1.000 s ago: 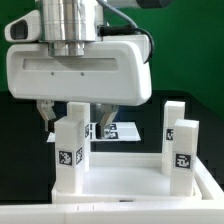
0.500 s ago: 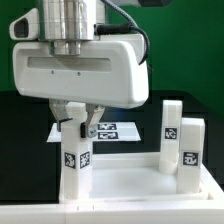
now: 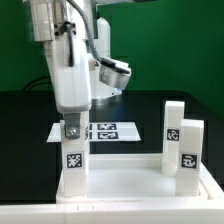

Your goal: Assemble desk

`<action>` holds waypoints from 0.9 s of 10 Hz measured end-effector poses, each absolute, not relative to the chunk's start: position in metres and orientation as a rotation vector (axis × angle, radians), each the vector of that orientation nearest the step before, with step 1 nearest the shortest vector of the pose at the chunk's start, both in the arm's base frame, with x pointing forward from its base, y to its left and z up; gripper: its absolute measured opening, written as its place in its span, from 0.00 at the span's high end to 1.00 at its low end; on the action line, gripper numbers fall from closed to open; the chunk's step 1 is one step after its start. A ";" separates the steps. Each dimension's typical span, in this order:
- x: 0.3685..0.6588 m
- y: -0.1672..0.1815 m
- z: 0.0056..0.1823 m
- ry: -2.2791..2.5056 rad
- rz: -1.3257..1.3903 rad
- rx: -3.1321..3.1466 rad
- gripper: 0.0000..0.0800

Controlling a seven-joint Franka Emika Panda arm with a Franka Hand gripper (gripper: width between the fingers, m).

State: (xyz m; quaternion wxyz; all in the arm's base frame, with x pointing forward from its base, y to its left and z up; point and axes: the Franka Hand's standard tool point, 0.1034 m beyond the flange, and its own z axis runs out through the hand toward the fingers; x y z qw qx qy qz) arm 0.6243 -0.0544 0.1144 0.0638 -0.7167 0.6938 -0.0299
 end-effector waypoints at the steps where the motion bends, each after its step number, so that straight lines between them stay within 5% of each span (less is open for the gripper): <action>1: 0.624 -0.054 0.114 2.211 -0.079 -2.042 0.64; 5: 0.627 -0.052 0.114 2.582 -0.007 -1.395 0.64; 6: 0.627 -0.052 0.114 2.568 -0.009 -1.420 0.58; 7: 0.627 -0.052 0.114 2.566 -0.009 -1.422 0.37; 8: 0.627 -0.052 0.114 2.416 -0.043 -1.677 0.37; 9: 0.627 -0.048 0.112 2.191 -0.061 -1.968 0.23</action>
Offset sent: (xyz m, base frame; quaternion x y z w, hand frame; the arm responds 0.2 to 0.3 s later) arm 0.0003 0.0029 -0.0019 0.0493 -0.0855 0.5591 0.8232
